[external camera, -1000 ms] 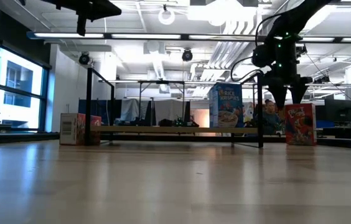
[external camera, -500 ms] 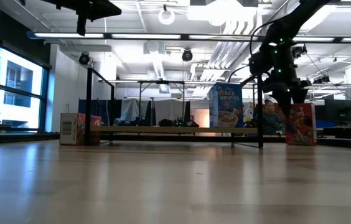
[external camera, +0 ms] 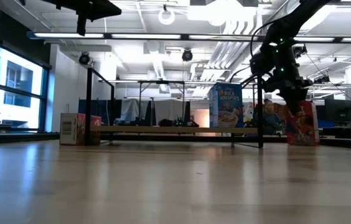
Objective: Stack cereal on shelf
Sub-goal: Put the top red cereal box on the shelf
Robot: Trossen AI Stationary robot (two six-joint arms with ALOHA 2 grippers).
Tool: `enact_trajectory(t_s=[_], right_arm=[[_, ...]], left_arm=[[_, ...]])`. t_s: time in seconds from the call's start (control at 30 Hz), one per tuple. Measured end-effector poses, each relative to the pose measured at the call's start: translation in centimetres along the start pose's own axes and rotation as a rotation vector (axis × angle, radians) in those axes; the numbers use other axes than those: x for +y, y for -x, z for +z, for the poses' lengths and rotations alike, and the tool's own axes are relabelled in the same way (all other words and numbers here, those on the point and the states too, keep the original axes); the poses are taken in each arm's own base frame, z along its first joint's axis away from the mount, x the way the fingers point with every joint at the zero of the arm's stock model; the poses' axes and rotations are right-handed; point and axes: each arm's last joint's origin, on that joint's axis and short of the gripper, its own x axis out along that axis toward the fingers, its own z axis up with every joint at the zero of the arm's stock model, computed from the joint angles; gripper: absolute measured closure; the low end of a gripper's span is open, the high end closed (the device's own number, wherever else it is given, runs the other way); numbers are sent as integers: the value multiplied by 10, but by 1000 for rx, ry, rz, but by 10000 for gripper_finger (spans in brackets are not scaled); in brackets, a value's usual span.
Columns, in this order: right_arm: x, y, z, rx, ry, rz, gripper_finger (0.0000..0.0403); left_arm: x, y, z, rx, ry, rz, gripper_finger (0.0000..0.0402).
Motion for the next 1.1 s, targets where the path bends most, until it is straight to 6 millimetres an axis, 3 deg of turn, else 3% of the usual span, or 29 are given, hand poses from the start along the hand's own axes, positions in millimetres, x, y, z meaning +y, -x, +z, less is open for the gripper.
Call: enact_trajectory(t_s=[0.13,0.23,0.37,0.5,0.63,0.73,0.83,1.1], right_arm=[[-2,14,-2,4,17,13,299],[-5,37,-3,-63,7,9,297],[-13,87,-5,-250,-25,1,296],[-19,151,-11,-511,-58,-7,296],[-14,203,-22,-724,-57,20,296],[5,227,-28,-834,5,93,296],[35,236,-32,-883,115,183,296],[142,229,-43,-826,475,400,296]], left_arm=[[0,0,0,-2,0,4,401],[0,0,0,-3,-2,7,401],[0,0,0,-3,-8,7,402],[0,0,0,-3,-7,7,401],[0,0,0,-3,-2,7,401],[0,0,0,-5,-2,11,401],[1,0,0,-13,-7,32,402],[1,0,0,-16,-6,38,401]])
